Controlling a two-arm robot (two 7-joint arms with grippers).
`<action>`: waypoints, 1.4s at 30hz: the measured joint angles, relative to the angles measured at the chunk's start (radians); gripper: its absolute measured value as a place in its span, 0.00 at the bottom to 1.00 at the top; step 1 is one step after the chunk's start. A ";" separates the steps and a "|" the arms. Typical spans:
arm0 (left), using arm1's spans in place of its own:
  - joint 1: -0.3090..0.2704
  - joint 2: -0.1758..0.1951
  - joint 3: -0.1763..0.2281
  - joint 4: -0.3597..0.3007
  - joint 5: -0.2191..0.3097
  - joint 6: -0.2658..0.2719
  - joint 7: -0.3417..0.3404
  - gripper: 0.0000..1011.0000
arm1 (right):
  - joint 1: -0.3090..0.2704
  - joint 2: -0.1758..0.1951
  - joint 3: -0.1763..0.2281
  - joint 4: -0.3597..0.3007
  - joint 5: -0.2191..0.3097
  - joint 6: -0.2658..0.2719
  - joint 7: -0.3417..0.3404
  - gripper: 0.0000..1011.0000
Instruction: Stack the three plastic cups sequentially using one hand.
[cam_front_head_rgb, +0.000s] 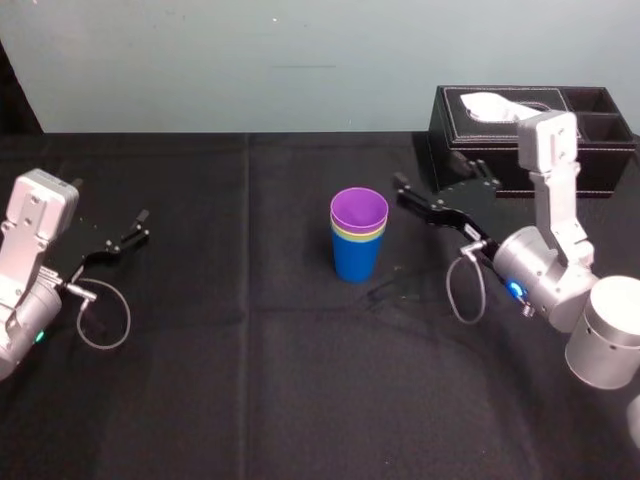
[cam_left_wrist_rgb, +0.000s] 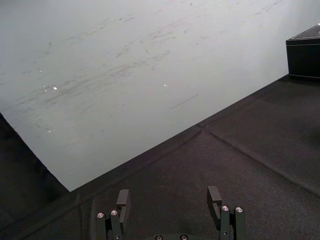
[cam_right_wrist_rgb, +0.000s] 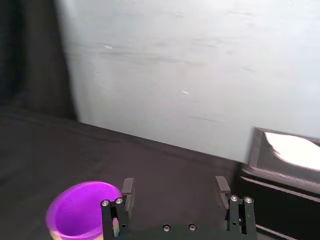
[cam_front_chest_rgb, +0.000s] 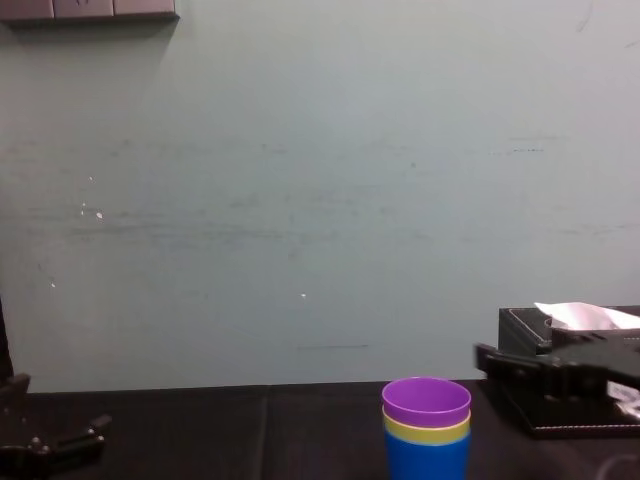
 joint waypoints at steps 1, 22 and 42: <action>0.000 0.000 0.000 0.000 0.000 0.000 0.000 1.00 | -0.007 -0.006 0.012 0.008 -0.008 0.000 -0.025 0.99; 0.000 0.000 0.000 0.000 0.000 0.000 0.000 1.00 | -0.027 -0.046 0.067 0.125 -0.070 0.013 -0.089 0.99; 0.000 0.000 0.000 0.000 0.000 0.000 0.000 1.00 | -0.025 -0.045 0.064 0.120 -0.068 0.013 -0.089 0.99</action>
